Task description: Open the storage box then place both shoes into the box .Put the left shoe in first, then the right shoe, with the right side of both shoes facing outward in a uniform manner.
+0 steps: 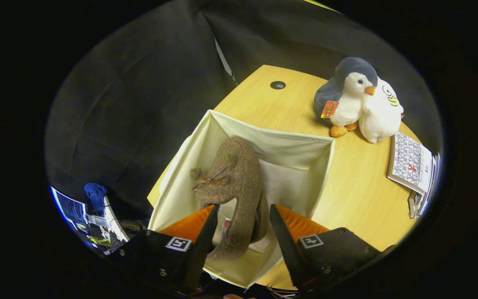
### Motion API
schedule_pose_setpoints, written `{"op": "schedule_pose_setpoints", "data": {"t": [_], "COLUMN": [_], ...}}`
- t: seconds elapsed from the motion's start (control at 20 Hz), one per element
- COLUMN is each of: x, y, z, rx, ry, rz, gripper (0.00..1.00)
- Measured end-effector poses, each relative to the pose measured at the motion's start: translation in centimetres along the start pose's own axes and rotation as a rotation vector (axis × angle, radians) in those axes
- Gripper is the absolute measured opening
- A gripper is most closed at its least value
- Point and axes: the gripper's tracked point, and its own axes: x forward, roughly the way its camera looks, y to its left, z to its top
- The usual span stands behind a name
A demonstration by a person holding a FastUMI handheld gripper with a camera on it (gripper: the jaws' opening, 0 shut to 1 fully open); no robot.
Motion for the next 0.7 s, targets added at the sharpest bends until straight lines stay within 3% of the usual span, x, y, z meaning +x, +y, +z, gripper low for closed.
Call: {"op": "schedule_pose_setpoints", "data": {"t": [0.25, 0.45, 0.7], "x": [-7.3, -14.8, -25.2], "y": [-0.5, -3.2, -9.2], "z": [0.2, -0.5, -1.1], "rx": [0.012, 0.018, 0.042], "ry": [-0.172, -0.395, -0.684], "rz": [0.052, -0.008, -0.177], "gripper": [0.83, 0.83, 0.83]}}
